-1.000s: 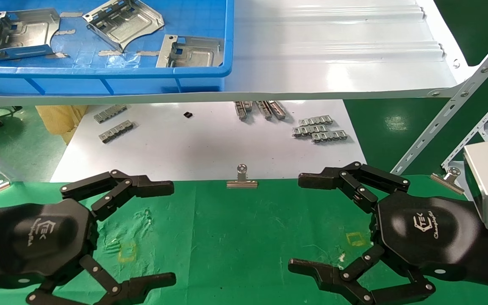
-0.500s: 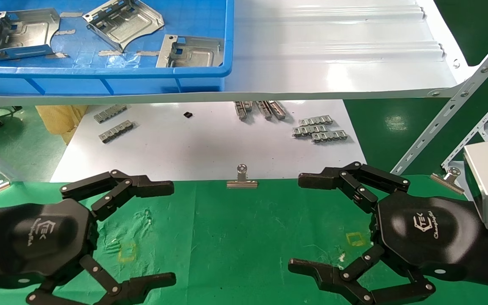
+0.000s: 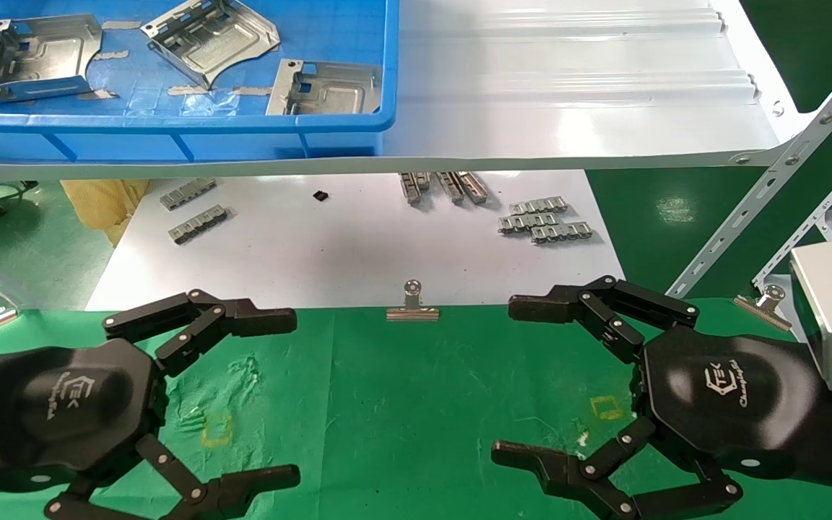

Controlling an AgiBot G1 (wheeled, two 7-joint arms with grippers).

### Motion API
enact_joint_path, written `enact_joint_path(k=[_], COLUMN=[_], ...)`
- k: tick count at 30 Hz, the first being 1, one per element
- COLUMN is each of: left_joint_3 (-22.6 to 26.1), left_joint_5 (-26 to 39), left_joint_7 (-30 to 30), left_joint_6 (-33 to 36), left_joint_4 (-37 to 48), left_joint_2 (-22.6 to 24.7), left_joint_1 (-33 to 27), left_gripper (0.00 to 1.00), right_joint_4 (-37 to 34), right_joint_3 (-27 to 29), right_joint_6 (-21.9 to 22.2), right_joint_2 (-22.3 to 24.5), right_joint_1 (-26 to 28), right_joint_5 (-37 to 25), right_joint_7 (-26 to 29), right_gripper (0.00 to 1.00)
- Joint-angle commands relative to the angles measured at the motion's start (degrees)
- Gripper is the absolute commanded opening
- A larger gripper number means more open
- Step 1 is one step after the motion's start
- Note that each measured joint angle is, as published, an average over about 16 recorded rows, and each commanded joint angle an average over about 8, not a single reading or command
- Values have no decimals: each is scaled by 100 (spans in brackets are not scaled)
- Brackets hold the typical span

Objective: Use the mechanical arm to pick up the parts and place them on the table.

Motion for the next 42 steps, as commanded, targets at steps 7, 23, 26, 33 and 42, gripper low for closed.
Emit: enact_joint_path(k=[7,23,26,33,42], left_joint_3=[0,0,0,-1,-48], left_joint_5=[0,0,0,-2,61], left_joint_7=[0,0,0,-2,-51], left_joint_6=[0,0,0,0,-184], left_joint_4=[0,0,0,-4,151], left_joint_2=[0,0,0,-1,106], left_joint_1=[0,0,0,3,-427], left_gripper=[100,100,100,100,100], right_joint_4=[0,0,0,0,0], right_joint_3=[0,0,0,0,0], right_joint_6=[0,0,0,0,0], right_joint_2=[0,0,0,0,0], right_joint_1=[0,0,0,0,0], right_joint_5=[0,0,0,0,0], right_joint_7=[0,0,0,0,0], right_gripper=[0,0,0,0,0])
